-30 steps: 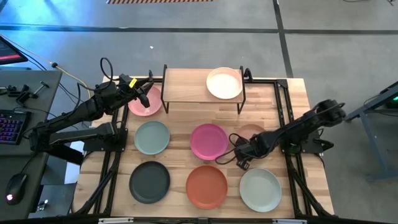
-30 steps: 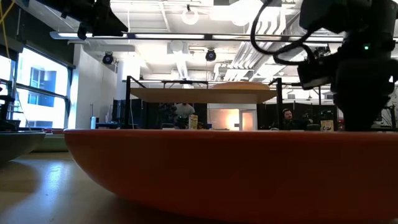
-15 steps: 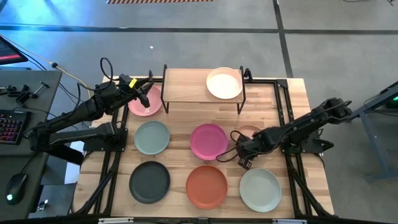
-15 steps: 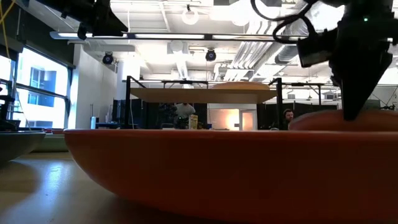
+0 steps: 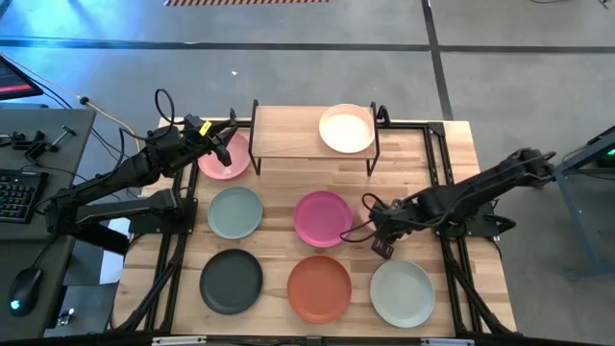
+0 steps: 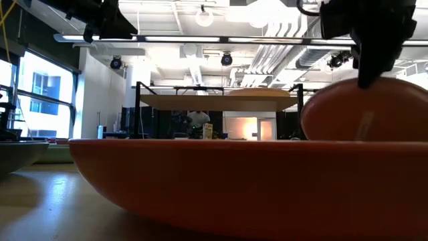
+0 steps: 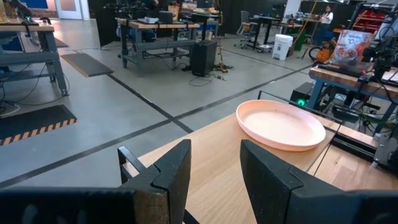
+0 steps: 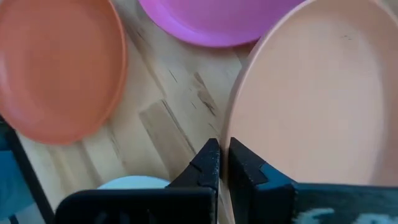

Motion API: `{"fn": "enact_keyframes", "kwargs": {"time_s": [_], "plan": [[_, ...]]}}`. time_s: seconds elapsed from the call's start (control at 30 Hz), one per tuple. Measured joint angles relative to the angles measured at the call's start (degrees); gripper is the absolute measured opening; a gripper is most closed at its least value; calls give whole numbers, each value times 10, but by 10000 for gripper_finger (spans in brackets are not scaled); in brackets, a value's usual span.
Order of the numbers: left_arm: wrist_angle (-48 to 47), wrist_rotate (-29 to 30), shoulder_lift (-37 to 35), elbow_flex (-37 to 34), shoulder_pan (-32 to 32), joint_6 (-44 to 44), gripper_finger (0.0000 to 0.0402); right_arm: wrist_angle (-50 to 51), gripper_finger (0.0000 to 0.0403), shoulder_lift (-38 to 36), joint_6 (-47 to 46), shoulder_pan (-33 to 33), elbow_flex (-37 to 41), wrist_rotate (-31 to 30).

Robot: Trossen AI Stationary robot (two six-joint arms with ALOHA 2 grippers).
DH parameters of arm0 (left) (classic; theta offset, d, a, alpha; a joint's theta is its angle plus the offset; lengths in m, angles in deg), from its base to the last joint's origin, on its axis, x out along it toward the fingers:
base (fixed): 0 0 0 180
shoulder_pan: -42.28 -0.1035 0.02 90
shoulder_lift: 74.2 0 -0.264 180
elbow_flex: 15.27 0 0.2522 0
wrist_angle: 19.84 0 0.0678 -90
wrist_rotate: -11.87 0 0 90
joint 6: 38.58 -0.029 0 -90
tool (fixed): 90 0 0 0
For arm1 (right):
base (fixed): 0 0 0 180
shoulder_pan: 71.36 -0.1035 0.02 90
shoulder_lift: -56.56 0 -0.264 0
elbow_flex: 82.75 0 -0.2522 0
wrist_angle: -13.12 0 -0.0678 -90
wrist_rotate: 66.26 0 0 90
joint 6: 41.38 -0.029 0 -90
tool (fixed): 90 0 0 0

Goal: Place and stack plates onto a shelf
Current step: Stack the brown plate on top of the light orange plate on the shelf

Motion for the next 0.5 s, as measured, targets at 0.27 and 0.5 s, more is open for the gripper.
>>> {"fn": "enact_keyframes", "kwargs": {"time_s": [0.27,0.5], "plan": [[0,0,0,0,0,0,129,5,0,-27,9,0,-15,-14],[0,0,0,0,0,1,129,7,0,-41,24,0,-38,-45]]}}
